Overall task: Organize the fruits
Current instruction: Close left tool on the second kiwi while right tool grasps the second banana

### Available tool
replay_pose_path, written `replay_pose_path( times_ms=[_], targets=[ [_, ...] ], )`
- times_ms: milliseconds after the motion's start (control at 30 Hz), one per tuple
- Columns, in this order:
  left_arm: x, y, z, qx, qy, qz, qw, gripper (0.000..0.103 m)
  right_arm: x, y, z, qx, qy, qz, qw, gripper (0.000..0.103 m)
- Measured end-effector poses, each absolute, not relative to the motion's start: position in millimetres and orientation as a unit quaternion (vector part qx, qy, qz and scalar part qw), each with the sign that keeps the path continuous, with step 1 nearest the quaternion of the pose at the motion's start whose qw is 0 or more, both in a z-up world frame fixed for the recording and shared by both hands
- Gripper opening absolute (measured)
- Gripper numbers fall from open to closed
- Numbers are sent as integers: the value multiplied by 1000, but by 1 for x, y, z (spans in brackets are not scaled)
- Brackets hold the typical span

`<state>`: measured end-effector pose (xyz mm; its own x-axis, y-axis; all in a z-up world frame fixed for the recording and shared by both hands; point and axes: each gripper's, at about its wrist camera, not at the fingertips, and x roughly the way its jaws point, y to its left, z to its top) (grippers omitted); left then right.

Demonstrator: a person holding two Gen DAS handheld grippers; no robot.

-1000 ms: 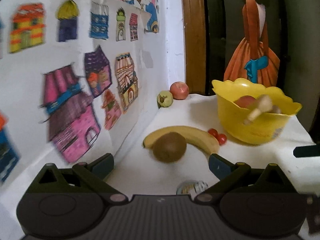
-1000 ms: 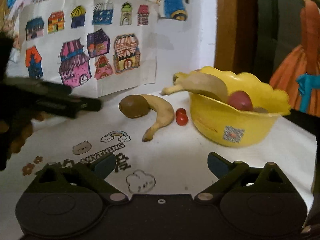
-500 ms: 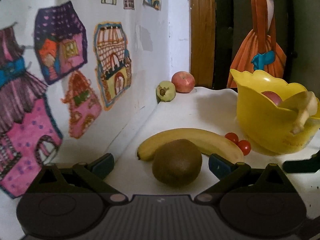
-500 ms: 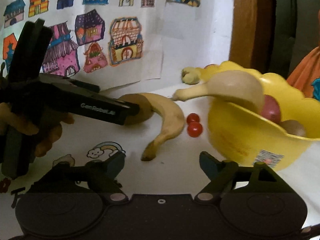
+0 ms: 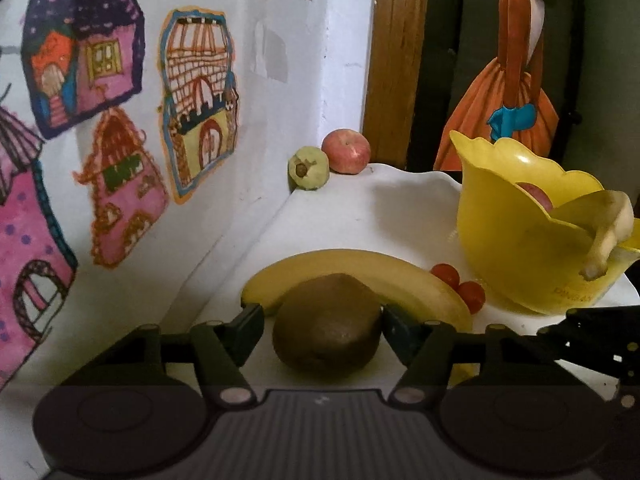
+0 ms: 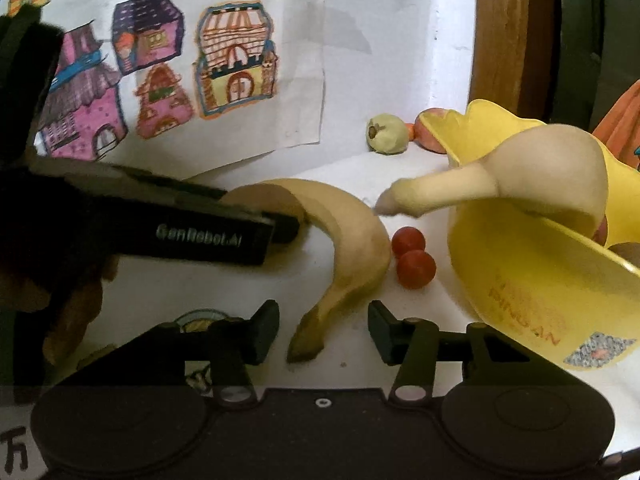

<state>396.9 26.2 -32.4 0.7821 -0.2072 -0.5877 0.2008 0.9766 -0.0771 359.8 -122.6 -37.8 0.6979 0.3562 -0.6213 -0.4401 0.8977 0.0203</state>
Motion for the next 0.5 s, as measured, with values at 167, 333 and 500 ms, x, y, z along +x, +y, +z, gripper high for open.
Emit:
replay_pose_path(
  times_ms=[167, 333, 500],
  targets=[
    [397, 25, -31, -17, 319, -105, 942, 62, 362, -122, -39, -64, 319, 208, 923, 34],
    [388, 27, -31, -32, 318, -96, 943, 62, 358, -124, -40, -60, 315, 209, 924, 26],
    [374, 32, -29, -45, 328, -78, 941, 62, 354, -131, -39, -50, 319, 212, 922, 22]
  ],
)
